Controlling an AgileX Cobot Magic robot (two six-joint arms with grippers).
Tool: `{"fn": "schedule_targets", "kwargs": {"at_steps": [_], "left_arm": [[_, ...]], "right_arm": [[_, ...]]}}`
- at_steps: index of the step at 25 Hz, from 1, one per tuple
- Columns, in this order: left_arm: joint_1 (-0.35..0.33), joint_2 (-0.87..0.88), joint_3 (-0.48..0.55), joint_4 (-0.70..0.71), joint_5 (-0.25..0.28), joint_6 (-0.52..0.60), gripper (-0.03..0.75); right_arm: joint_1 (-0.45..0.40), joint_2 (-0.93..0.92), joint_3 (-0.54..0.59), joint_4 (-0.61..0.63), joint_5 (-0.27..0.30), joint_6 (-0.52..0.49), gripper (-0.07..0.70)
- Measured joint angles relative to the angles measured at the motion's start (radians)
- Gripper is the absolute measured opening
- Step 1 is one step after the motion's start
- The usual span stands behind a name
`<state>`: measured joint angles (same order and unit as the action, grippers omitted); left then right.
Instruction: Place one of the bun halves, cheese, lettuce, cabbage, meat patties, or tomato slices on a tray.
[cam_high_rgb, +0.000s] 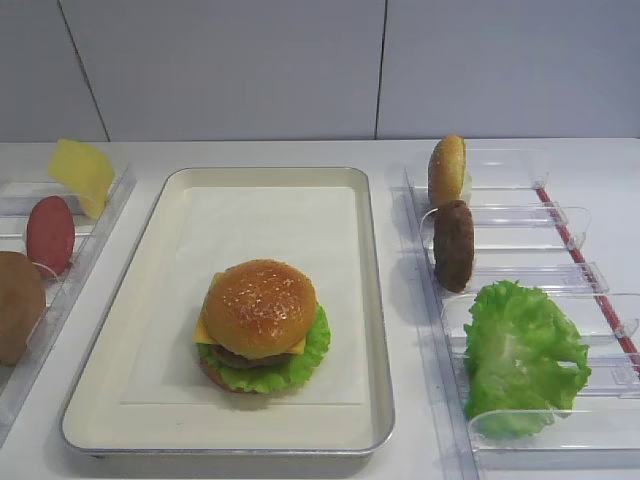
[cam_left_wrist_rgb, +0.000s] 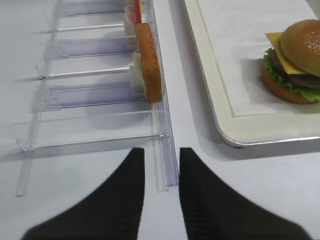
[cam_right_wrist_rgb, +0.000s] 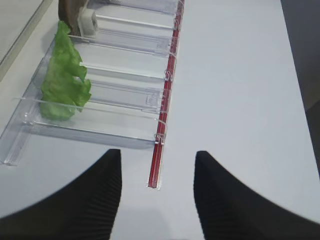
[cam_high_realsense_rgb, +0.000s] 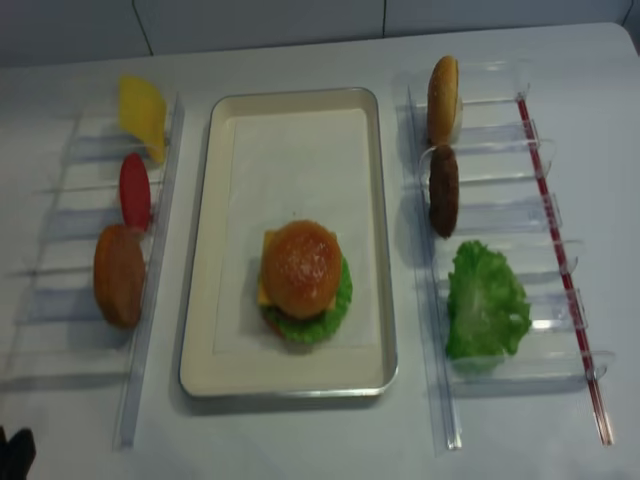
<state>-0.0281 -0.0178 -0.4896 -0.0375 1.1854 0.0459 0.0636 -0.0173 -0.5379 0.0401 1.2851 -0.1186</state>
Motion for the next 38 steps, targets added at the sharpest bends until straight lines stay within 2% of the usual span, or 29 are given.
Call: {"fn": "schedule_targets", "kwargs": {"at_steps": [2,5,9,12,15,38], "left_arm": [[0.0,0.0,0.0,0.0,-0.001,0.0,0.179],[0.0,0.0,0.0,0.0,-0.001,0.0,0.179],[0.0,0.0,0.0,0.0,-0.001,0.0,0.179],[0.0,0.0,0.0,0.0,-0.001,0.0,0.179],[0.0,0.0,0.0,0.0,-0.002,0.0,0.179],[0.0,0.0,0.0,0.0,-0.002,0.0,0.18]], "right_arm": [[-0.05,0.0,0.015,0.026,-0.005,-0.003,0.377],[-0.114,0.0,0.026,0.039,-0.053,-0.006,0.368],[-0.175,0.0,0.033,0.039,-0.083,-0.006,0.356],[-0.182,0.0,0.057,0.037,-0.129,-0.006,0.347],[-0.184,0.0,0.065,0.037,-0.142,-0.006,0.346],[-0.185,0.0,0.065,0.031,-0.146,-0.006,0.325]]}}
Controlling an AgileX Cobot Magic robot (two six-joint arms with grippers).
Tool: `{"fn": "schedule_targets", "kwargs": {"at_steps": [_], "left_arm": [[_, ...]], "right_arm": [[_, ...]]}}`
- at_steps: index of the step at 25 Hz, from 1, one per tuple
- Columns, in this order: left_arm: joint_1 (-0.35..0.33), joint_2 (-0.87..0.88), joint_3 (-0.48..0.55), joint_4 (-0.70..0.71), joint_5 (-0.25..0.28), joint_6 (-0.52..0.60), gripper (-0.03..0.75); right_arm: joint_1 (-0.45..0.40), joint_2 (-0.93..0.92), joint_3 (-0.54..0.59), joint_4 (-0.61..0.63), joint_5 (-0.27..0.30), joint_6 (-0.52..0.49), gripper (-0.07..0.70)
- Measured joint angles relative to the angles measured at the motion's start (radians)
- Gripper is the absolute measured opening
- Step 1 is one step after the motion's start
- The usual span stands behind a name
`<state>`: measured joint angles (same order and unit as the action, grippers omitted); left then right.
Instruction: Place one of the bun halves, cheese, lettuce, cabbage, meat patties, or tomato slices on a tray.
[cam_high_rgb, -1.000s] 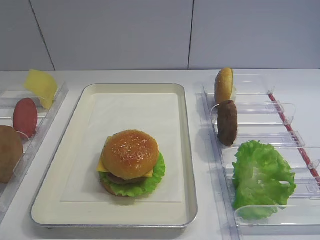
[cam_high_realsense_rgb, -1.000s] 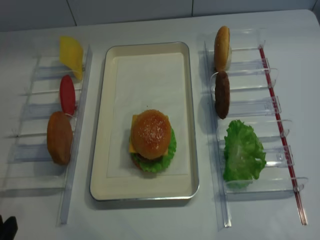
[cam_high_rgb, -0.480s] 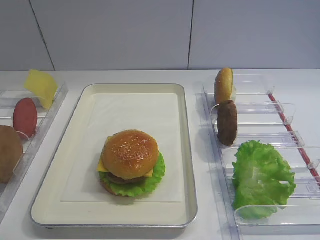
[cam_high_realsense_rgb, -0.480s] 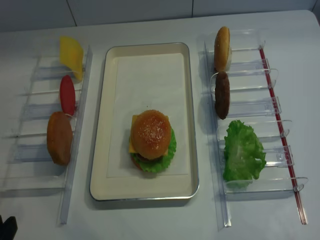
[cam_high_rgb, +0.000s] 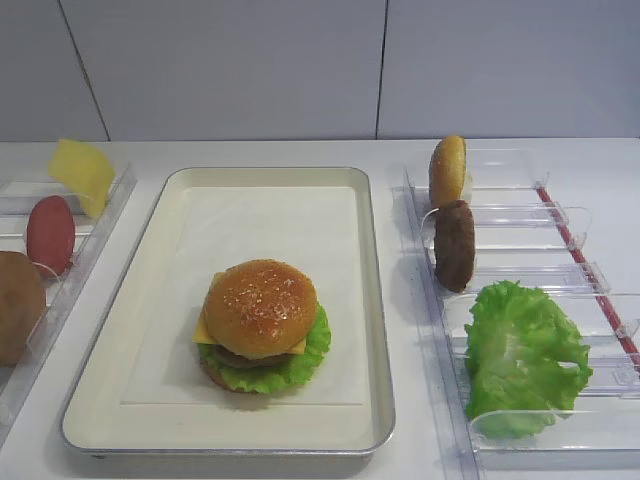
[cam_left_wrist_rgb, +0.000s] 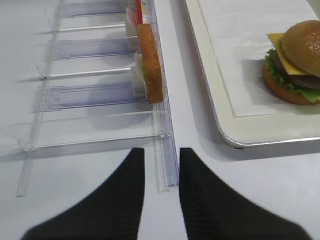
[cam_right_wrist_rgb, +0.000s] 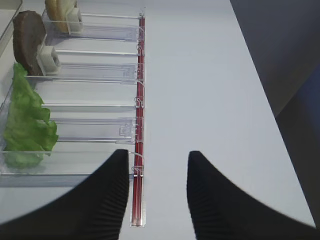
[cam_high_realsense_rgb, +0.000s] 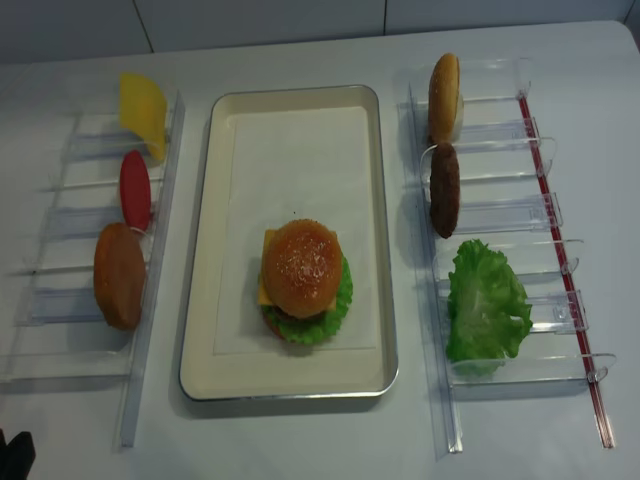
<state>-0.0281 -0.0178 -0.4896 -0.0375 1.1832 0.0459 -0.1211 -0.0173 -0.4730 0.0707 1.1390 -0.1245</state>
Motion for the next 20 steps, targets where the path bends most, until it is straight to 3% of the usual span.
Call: {"fn": "schedule_targets", "kwargs": {"at_steps": [20], "left_arm": [[0.0,0.0,0.0,0.0,0.0,0.0,0.179]], "right_arm": [[0.0,0.0,0.0,0.0,0.0,-0.01,0.319]]}}
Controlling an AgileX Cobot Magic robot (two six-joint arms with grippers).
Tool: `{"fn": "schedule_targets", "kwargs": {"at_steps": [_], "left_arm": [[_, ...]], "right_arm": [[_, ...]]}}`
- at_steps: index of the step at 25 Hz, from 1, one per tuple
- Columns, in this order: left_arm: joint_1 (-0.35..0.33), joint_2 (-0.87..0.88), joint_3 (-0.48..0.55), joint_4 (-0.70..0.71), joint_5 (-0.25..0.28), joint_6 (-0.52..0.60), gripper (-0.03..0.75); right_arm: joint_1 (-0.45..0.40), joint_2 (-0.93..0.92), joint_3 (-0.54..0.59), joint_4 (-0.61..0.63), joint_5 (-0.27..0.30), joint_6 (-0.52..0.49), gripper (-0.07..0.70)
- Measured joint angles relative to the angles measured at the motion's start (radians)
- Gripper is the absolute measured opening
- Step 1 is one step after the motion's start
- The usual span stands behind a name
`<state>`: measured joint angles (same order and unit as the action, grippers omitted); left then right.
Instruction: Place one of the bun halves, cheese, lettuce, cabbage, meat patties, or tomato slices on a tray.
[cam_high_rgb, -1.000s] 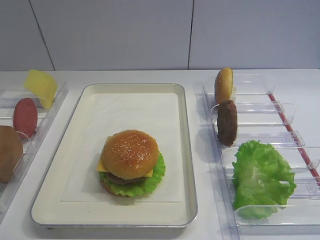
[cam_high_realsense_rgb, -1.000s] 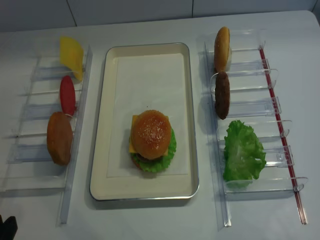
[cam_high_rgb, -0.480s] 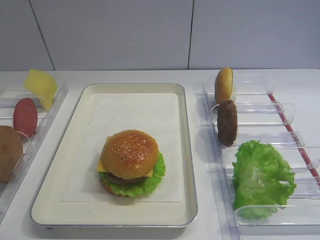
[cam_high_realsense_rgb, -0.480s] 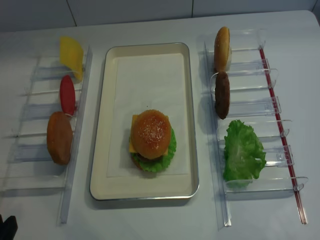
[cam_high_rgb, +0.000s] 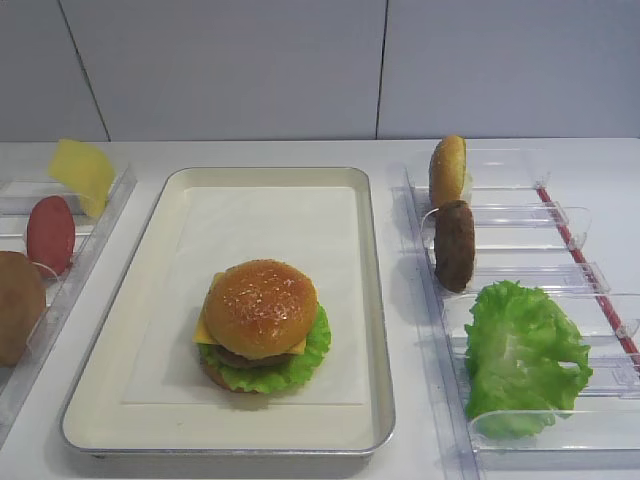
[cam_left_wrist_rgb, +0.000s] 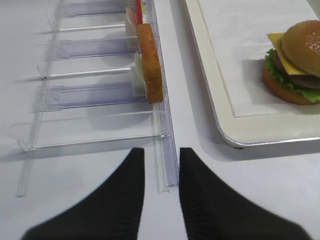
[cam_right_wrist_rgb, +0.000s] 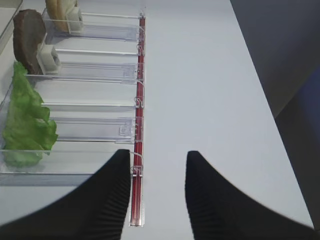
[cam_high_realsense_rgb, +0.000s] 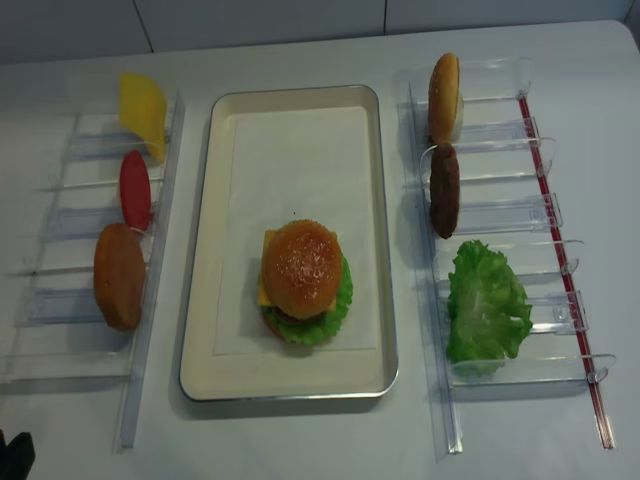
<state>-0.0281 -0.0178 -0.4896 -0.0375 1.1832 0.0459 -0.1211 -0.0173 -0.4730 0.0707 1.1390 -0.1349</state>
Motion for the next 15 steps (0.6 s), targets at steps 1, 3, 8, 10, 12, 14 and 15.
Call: {"fn": "schedule_targets", "kwargs": {"at_steps": [1,3,8,10,12,14,15], "left_arm": [[0.0,0.0,0.0,0.0,0.0,0.0,0.179],[0.0,0.0,0.0,0.0,0.0,0.0,0.179],[0.0,0.0,0.0,0.0,0.0,0.0,0.179],[0.0,0.0,0.0,0.0,0.0,0.0,0.179],[0.0,0.0,0.0,0.0,0.0,0.0,0.179],[0.0,0.0,0.0,0.0,0.0,0.0,0.18],[0.0,0.0,0.0,0.0,0.0,0.0,0.179]], "right_arm": [[0.0,0.0,0.0,0.0,0.0,0.0,0.313],[0.0,0.0,0.0,0.0,0.0,0.0,0.302],[0.0,0.0,0.0,0.0,0.0,0.0,0.263],[0.0,0.0,0.0,0.0,0.0,0.0,0.25],[0.0,0.0,0.0,0.0,0.0,0.0,0.237],[0.0,0.0,0.0,0.0,0.0,0.0,0.226],[0.0,0.0,0.0,0.0,0.0,0.0,0.221]]}}
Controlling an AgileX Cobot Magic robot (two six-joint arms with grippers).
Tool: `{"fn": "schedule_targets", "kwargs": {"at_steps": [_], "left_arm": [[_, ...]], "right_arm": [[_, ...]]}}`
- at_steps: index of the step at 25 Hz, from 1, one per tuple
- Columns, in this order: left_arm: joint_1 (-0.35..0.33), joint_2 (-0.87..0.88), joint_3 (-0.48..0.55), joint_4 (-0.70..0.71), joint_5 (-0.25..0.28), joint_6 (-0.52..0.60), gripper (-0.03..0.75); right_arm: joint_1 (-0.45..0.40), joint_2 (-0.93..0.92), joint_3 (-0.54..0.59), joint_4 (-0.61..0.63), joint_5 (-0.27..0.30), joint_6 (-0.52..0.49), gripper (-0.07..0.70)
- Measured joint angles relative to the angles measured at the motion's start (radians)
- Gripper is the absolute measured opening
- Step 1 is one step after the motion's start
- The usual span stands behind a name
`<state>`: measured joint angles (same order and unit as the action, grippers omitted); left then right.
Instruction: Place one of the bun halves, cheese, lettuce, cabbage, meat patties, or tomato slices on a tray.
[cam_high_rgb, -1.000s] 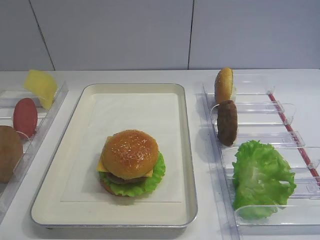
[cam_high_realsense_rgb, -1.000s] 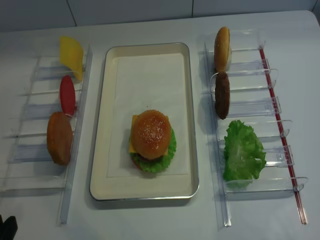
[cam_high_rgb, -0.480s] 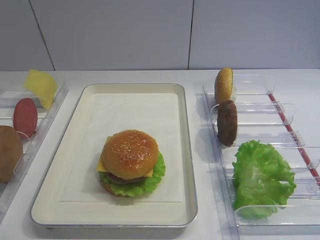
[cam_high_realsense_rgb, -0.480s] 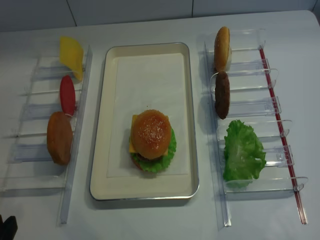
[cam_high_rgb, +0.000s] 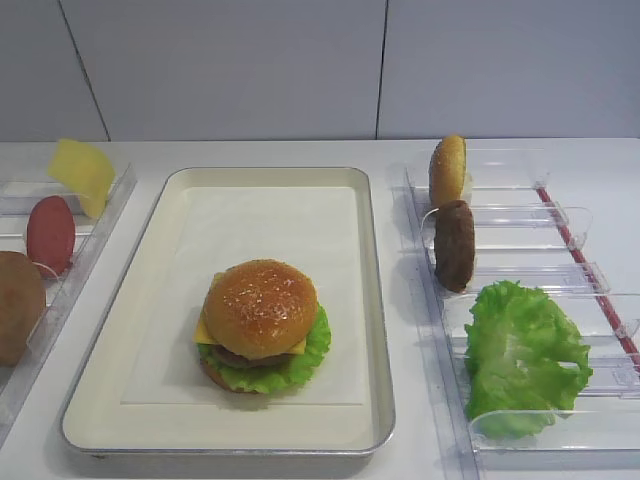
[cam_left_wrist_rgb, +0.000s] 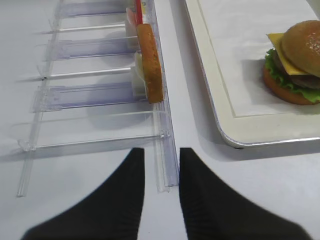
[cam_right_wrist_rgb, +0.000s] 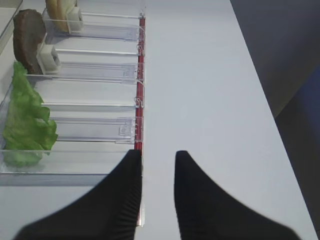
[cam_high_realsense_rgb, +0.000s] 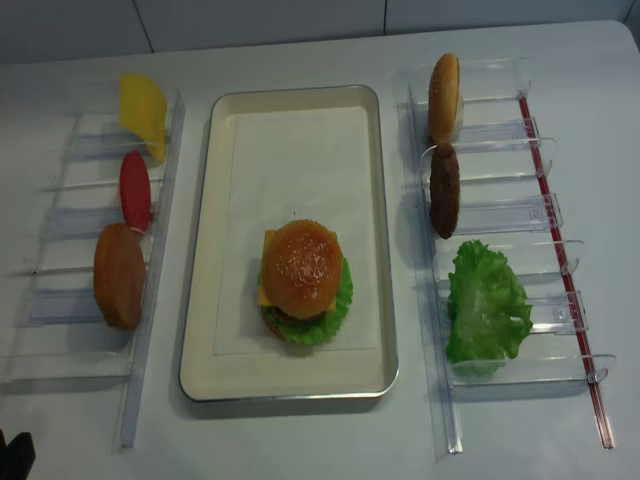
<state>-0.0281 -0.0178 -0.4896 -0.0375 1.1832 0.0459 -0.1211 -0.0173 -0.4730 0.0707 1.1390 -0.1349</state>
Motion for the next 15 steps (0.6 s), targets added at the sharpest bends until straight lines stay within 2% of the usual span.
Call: {"fn": "schedule_targets", "kwargs": {"at_steps": [15], "left_arm": [[0.0,0.0,0.0,0.0,0.0,0.0,0.179]], "right_arm": [[0.0,0.0,0.0,0.0,0.0,0.0,0.196]]}}
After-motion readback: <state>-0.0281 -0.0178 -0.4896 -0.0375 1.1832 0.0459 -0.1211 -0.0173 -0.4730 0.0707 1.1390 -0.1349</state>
